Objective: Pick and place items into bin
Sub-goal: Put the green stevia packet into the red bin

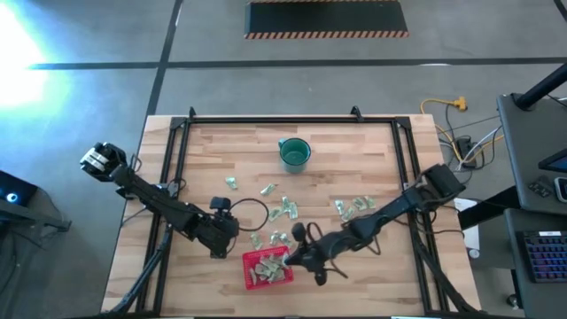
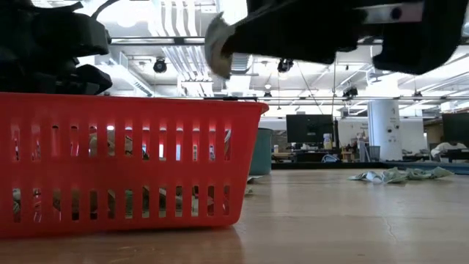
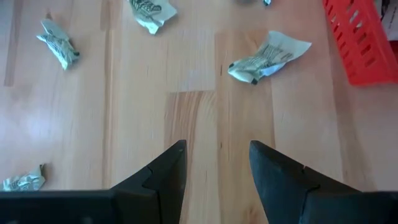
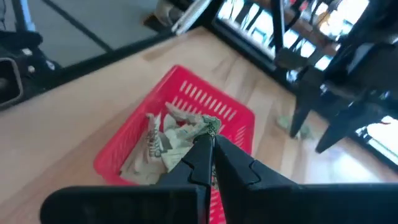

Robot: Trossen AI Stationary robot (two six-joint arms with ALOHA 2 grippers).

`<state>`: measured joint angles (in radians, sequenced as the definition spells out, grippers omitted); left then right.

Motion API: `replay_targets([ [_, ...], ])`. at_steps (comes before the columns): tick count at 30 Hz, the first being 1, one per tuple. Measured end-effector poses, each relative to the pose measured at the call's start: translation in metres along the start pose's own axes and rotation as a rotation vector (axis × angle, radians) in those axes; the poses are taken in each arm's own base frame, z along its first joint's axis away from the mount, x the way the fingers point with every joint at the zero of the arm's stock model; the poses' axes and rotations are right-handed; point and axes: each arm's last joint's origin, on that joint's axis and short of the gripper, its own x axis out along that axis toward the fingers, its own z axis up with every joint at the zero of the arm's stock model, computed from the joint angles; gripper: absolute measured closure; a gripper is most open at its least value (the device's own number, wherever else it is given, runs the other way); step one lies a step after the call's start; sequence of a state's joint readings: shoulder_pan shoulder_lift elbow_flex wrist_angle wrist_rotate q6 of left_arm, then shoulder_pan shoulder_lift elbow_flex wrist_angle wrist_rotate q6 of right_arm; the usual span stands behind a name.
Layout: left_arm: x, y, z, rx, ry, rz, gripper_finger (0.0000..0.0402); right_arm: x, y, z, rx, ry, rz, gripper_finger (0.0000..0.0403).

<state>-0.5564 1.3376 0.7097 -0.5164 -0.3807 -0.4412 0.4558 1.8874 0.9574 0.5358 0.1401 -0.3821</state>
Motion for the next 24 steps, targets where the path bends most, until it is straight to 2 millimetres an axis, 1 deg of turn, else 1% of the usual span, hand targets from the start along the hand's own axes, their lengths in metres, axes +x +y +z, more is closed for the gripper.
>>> replay_targets([
  [3, 0.0, 0.0, 0.0, 0.0, 0.0, 0.0, 0.0243, 0.008, -0.003, -0.002, 0.034, 0.056, 0.047, 0.0394],
  [7, 0.0, 0.0, 0.0, -0.001, -0.002, -0.001, 0.0243, 0.016, -0.006, -0.003, 0.07, 0.062, 0.11, 0.0389],
  [13, 0.0, 0.0, 0.0, -0.002, -0.001, -0.001, 0.0243, 0.021, -0.006, -0.005, 0.075, 0.08, 0.143, 0.0346],
  [16, 0.0, 0.0, 0.0, -0.019, 0.002, 0.0, 0.0243, 0.021, -0.007, -0.002, 0.078, 0.082, 0.143, 0.0319],
  [19, 0.0, 0.001, -0.003, -0.054, 0.028, 0.004, 0.0243, 0.015, -0.01, 0.004, 0.077, 0.104, 0.151, 0.0296],
  [24, -0.001, 0.006, -0.015, -0.157, 0.139, 0.064, 0.0243, -0.001, -0.015, 0.013, 0.107, 0.157, 0.169, 0.0276],
])
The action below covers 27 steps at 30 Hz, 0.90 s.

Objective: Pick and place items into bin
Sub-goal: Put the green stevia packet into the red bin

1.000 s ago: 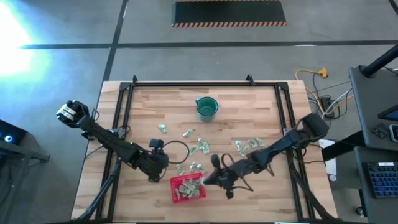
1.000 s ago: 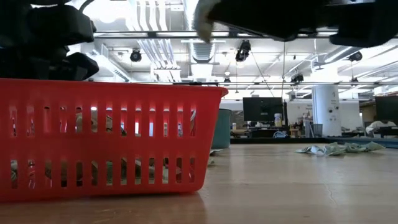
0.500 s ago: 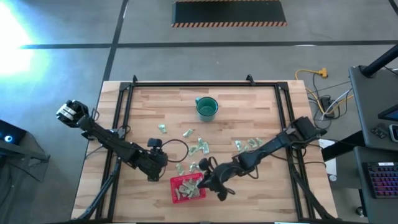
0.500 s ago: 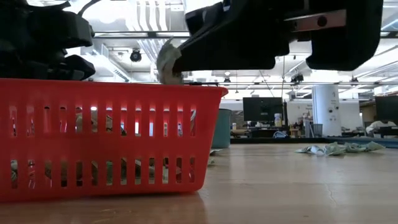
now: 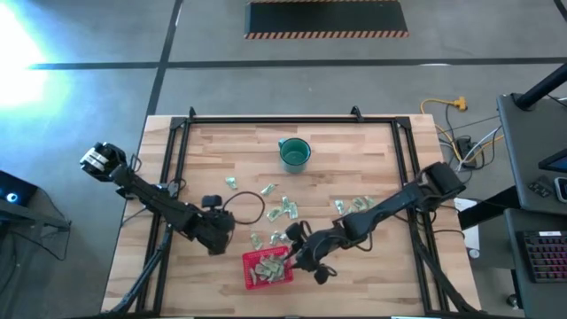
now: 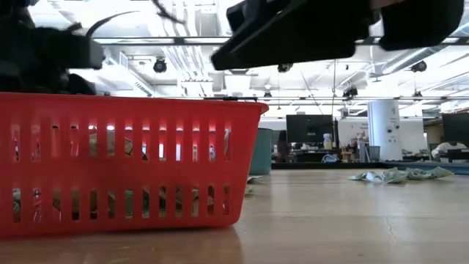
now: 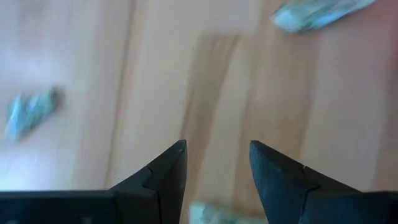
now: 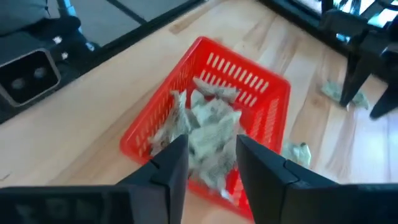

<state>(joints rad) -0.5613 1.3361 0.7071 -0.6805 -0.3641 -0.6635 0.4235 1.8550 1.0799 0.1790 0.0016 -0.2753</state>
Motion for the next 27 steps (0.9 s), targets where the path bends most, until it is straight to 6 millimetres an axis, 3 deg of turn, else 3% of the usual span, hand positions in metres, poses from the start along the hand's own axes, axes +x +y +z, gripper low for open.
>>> replay_targets([
  [10, 0.0, 0.001, -0.009, -0.136, 0.061, 0.025, 0.0243, -0.022, 0.007, 0.007, 0.046, 0.067, 0.037, 0.0275],
  [22, 0.012, 0.008, -0.029, -0.475, 0.198, 0.04, 0.0244, -0.023, 0.011, 0.001, 0.067, 0.14, 0.057, 0.0284],
  [27, 0.013, 0.011, -0.036, -0.534, 0.25, 0.078, 0.0244, -0.024, 0.012, 0.0, 0.071, 0.142, 0.057, 0.0287],
])
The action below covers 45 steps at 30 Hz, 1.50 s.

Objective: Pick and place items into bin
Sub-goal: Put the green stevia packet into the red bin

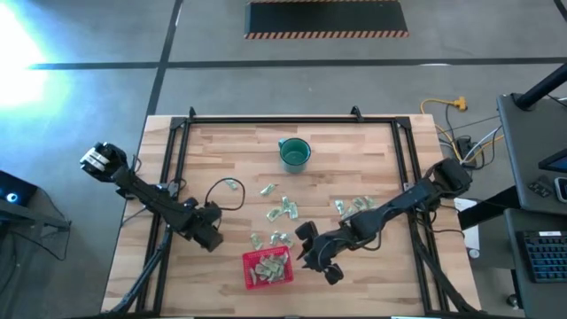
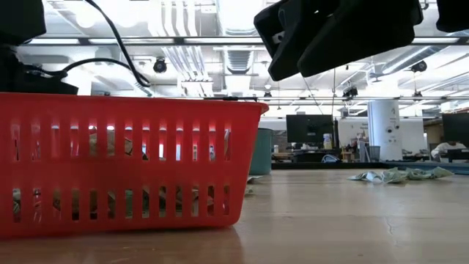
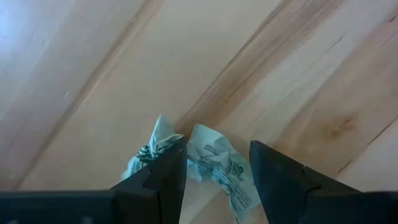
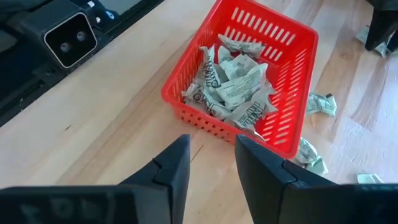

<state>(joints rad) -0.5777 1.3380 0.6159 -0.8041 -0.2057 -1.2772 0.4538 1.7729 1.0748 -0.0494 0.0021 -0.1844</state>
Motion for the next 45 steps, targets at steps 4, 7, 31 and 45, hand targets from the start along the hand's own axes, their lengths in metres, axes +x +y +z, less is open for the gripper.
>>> replay_targets([
  [4, 0.0, 0.0, 0.0, 0.0, 0.002, -0.004, 0.0244, 0.0, 0.0, 0.0, 0.001, 0.0, 0.0, 0.029],
  [7, 0.0, 0.0, 0.0, 0.003, 0.009, -0.005, 0.0244, 0.0, 0.0, 0.0, 0.001, 0.0, 0.0, 0.0292],
  [31, -0.003, -0.018, 0.006, 0.312, -0.07, -0.173, 0.0396, 0.0, 0.0, 0.0, 0.0, 0.006, 0.001, 0.0305],
  [45, -0.034, -0.046, 0.026, 0.655, -0.374, -0.226, 0.04, 0.0, 0.001, -0.004, 0.002, 0.043, 0.008, 0.031],
])
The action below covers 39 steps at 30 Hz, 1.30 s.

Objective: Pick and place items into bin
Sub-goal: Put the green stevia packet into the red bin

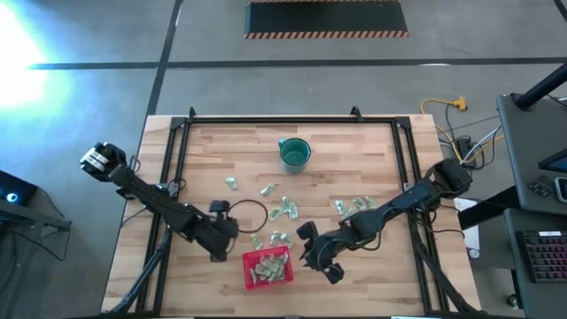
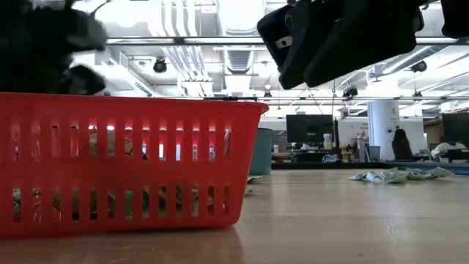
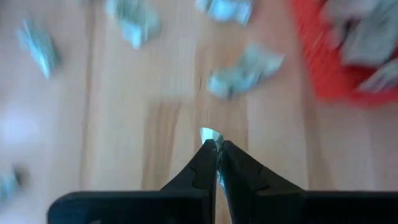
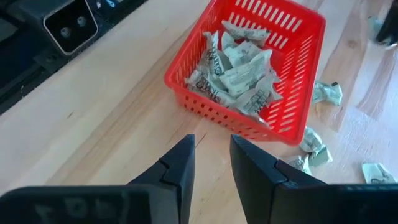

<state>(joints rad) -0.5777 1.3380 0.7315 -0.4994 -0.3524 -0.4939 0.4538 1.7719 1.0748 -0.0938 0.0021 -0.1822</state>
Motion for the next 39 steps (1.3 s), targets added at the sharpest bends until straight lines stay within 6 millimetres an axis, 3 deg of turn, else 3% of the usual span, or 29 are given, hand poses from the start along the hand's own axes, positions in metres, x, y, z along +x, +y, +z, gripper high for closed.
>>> replay_targets([
  [6, -0.006, -0.011, 0.026, 0.188, -0.233, -0.09, 0.04, 0.0, 0.001, -0.004, 0.035, 0.039, 0.006, 0.0314],
  [12, -0.01, -0.019, 0.036, 0.289, -0.345, -0.219, 0.04, -0.001, 0.002, -0.012, 0.085, 0.124, 0.017, 0.0319],
  [17, -0.008, -0.02, 0.035, 0.304, -0.365, -0.254, 0.04, -0.009, 0.003, -0.019, 0.181, 0.224, 0.0, 0.0317],
  [25, -0.009, -0.023, 0.037, 0.322, -0.409, -0.333, 0.04, -0.024, -0.001, -0.031, 0.289, 0.375, -0.214, 0.0326],
  [34, 0.017, -0.039, 0.04, 0.405, -0.36, -0.391, 0.04, -0.032, -0.002, -0.043, 0.362, 0.481, -0.346, 0.0335],
  [39, 0.018, -0.043, 0.049, 0.402, -0.375, -0.391, 0.04, -0.034, -0.001, -0.047, 0.378, 0.519, -0.368, 0.0335],
])
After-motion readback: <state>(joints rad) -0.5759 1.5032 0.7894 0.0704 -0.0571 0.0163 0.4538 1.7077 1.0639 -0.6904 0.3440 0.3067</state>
